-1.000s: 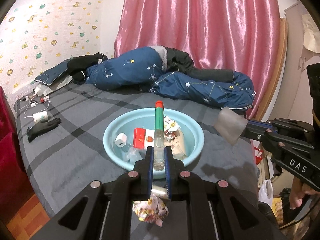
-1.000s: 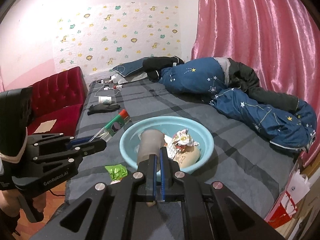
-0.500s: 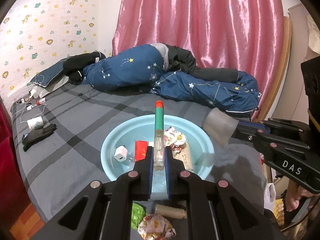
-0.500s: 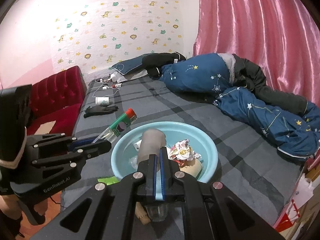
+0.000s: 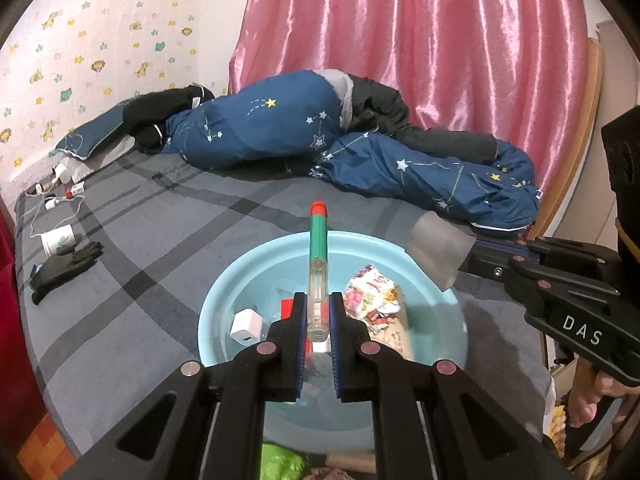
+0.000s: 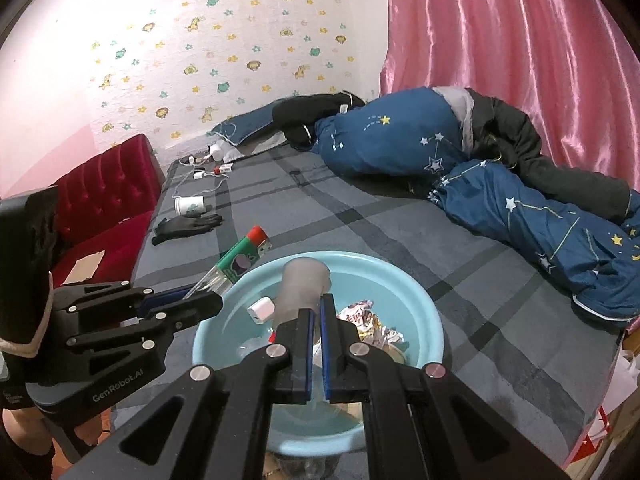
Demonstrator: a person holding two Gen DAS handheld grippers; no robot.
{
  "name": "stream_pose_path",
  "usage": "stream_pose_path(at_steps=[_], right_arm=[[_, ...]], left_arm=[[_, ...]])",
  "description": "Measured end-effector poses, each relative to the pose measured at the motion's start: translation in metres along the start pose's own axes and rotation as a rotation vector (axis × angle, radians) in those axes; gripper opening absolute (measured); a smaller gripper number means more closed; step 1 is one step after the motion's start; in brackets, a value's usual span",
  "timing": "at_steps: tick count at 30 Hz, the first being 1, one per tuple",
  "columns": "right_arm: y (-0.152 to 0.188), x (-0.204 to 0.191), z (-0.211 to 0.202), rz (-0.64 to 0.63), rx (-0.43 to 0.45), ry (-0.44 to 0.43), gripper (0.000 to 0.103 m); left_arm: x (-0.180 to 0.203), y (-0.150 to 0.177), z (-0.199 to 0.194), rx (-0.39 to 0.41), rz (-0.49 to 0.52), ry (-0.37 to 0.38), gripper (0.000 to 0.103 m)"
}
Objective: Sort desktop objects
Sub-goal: 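Carry the green-capped tube and frosted cup over the light-blue basin, then lower the tube and frosted cup into the basin and open both tools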
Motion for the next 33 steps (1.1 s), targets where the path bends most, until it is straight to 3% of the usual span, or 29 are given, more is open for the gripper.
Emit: stream_pose_path(at_steps=[11,31,33], right_arm=[[-0.018,0.017,0.051,0.017,-0.048,-0.008,0.002],[-0.032,0.035,0.112,0.06,-0.12,-0.041,0.002],[-0.032,0.035,0.115,0.062,-0.127,-0.039,0.006]], left_arm=[[-0.015,-0.015,0.047,-0.081,-0.008,-0.004,0.011],[-0.016,-0.024,0.091,-0.122,0.006,-0.008,0.011],[-0.016,-0.024,0.092,-0.121,0.008,-0.016,0.011]])
Point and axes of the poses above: each gripper's, at about its wrist camera, not at the fingertips, and z roughly the way its jaws point, x to its right, y to its underside, the point moved 3 cm from there along z, roughly the way its jaws point, and after that the axes turned 13 degrees about -x, right-handed, at the moved point
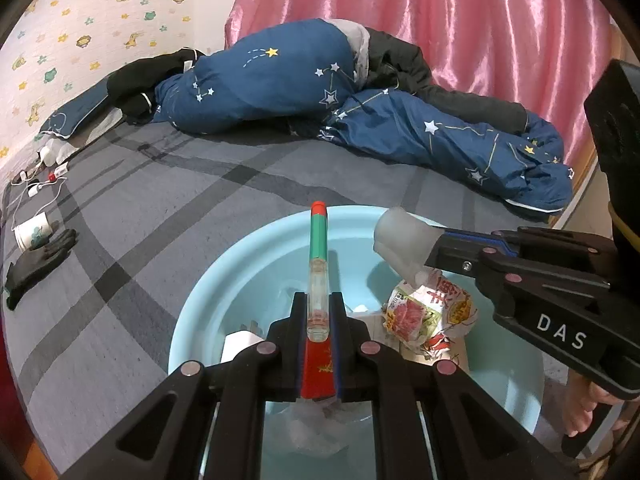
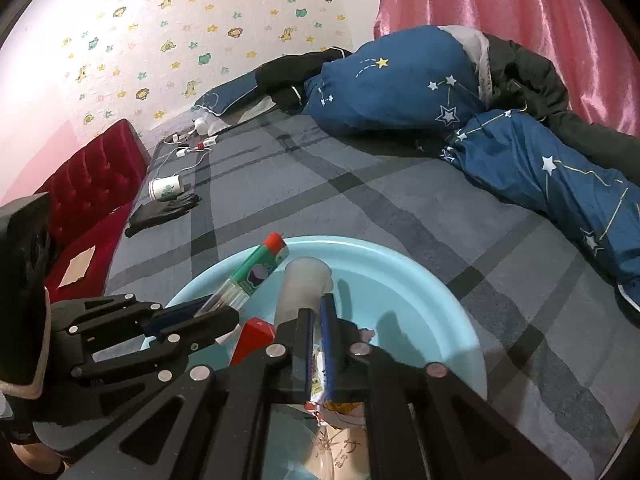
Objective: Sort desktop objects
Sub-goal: 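Lower the tube and frosted cup into the basin and open both tools, then withdraw both tools from the basin toward the crumpled wrapper and clear cup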
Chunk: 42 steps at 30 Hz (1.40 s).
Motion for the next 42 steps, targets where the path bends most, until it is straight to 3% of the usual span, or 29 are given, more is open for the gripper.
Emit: stream_pose_path(at_steps=[1,2,3,4,5,6,7,8,12,28,42], right_arm=[[0.0,0.0,0.002,0.007,-0.008,0.003,0.006],[-0.001,0.002,0.003,0.017,-0.015,0.007,0.017],[-0.002,0.003,0.004,0.025,-0.016,0.011,0.025],[-0.001,0.004,0.004,0.033,-0.014,0.011,0.043],[-0.001,0.004,0.003,0.038,-0.009,0.001,0.06],[-0.001,0.004,0.003,0.04,-0.007,0.001,0.071],[-0.001,0.005,0.002,0.044,-0.004,0.016,0.091],[0.0,0.005,0.0,0.046,0.001,0.024,0.103],[0.0,0.004,-0.004,0.06,-0.006,0.066,0.103],[0.014,-0.016,-0.048,0.033,0.005,0.049,0.103],[0.054,-0.029,-0.085,0.019,0.026,0.069,0.103]], left_arm=[[0.0,0.0,0.0,0.004,-0.001,-0.003,0.013],[0.0,0.0,-0.001,0.011,0.001,0.006,0.019],[0.0,0.001,-0.002,0.009,0.001,0.018,0.044],[0.0,0.001,-0.002,0.006,-0.002,0.022,0.081],[0.0,0.002,-0.003,0.01,-0.007,0.026,0.093],[0.0,0.003,-0.004,0.02,-0.005,0.028,0.099],[0.001,0.003,-0.006,0.031,0.0,0.023,0.099],[0.002,0.004,-0.007,0.031,0.003,0.011,0.099],[0.004,0.005,-0.009,0.013,0.004,0.008,0.103],[0.005,0.02,-0.048,0.034,-0.029,-0.008,0.103],[0.011,0.063,-0.075,0.023,-0.037,-0.032,0.103]])
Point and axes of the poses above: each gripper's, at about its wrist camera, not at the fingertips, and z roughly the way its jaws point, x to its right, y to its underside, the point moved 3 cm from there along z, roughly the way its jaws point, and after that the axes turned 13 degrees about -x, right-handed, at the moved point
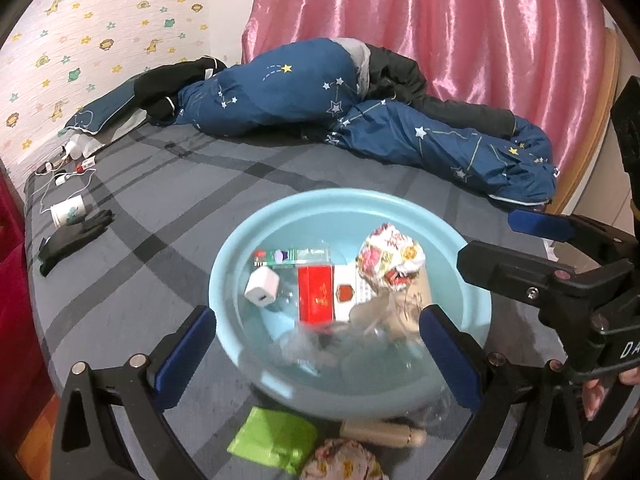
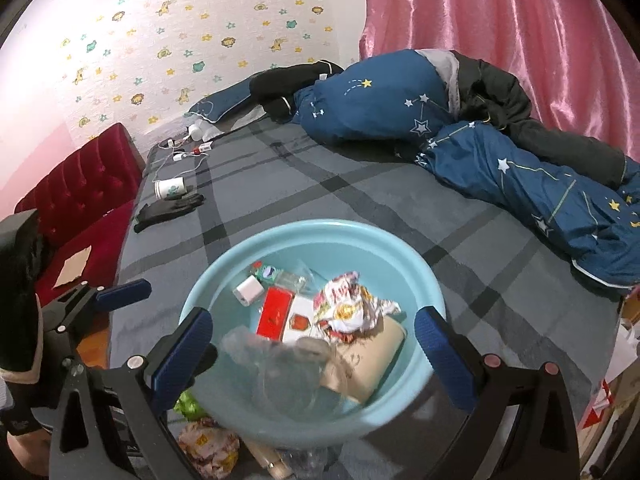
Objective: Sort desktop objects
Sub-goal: 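Withdraw both tools from the basin toward the crumpled wrapper and clear cup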
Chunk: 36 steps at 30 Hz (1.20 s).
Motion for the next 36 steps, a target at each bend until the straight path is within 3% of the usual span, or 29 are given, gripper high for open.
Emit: stream_pose_path(at_steps=[16,26,36], right_arm=[[0.061,-0.009,-0.011,-0.057,0.023,0.032,0.103],[0.107,-0.012,0.002,-0.072,0.009,0.02,0.103],[0.129,-0.012,0.028,-0.066,-0.028,0.013,0.103]], left_arm=[[0.001,0.065,0.001,-0.027,-0.057,-0.01,0.103],[0.006,0.111,0.015,-0.069,-0.103,-0.009,0.103],[0.011,0.141,0.04,-0.12,-0.135,-0.021,0.103]])
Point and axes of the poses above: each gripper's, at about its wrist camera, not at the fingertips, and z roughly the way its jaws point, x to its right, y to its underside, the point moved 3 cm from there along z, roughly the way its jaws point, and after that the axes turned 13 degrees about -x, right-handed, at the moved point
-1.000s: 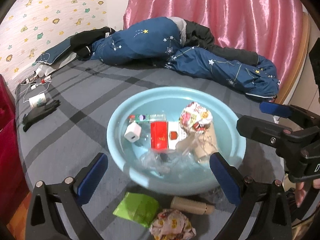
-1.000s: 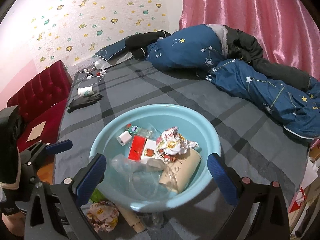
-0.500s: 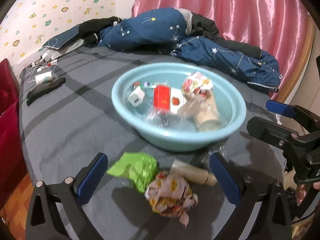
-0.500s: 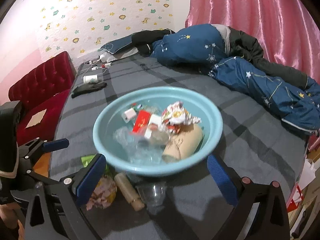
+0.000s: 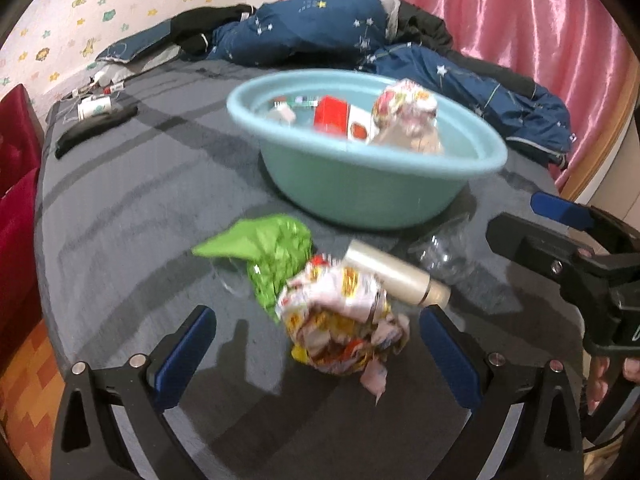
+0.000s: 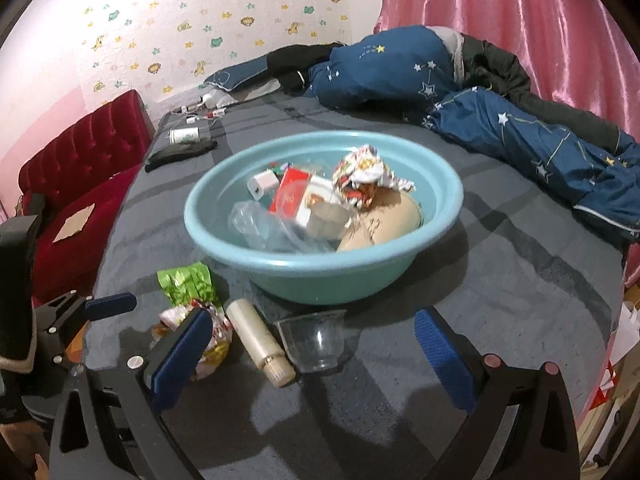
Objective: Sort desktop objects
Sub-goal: 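Withdraw both tools from the basin toward the crumpled wrapper and clear cup, then grasp the crumpled foil wrapper with the left tool while the right tool grasps the clear cup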
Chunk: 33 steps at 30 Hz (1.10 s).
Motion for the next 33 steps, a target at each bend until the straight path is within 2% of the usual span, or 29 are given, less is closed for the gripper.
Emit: stream_pose_path(at_steps=[3,10,27,30,33], right_arm=[[0.004,0.001,0.012,0.003,-0.017,0.006,0.103],[0.008,0.01,0.036,0.048,-0.044,-0.011,0.103],[0.001,0.014,0.07,0.084,-0.084,-0.036,0.102],[-0.001,0.012,0.072,0.083,-0.084,-0.034,0.101],[-0.002,0.011,0.075,0.083,-0.095,-0.03,0.091]], left_arm=[[0.002,0.007,0.009,-0.012,-0.005,-0.023,0.103],[-0.003,0.013,0.023,-0.027,-0.043,-0.02,0.103],[-0.012,0.003,0.037,-0.033,-0.088,-0.02,0.103],[-0.014,0.002,0.038,-0.037,-0.092,-0.023,0.103],[-0.018,0.002,0.037,-0.028,-0.101,-0.012,0.103]])
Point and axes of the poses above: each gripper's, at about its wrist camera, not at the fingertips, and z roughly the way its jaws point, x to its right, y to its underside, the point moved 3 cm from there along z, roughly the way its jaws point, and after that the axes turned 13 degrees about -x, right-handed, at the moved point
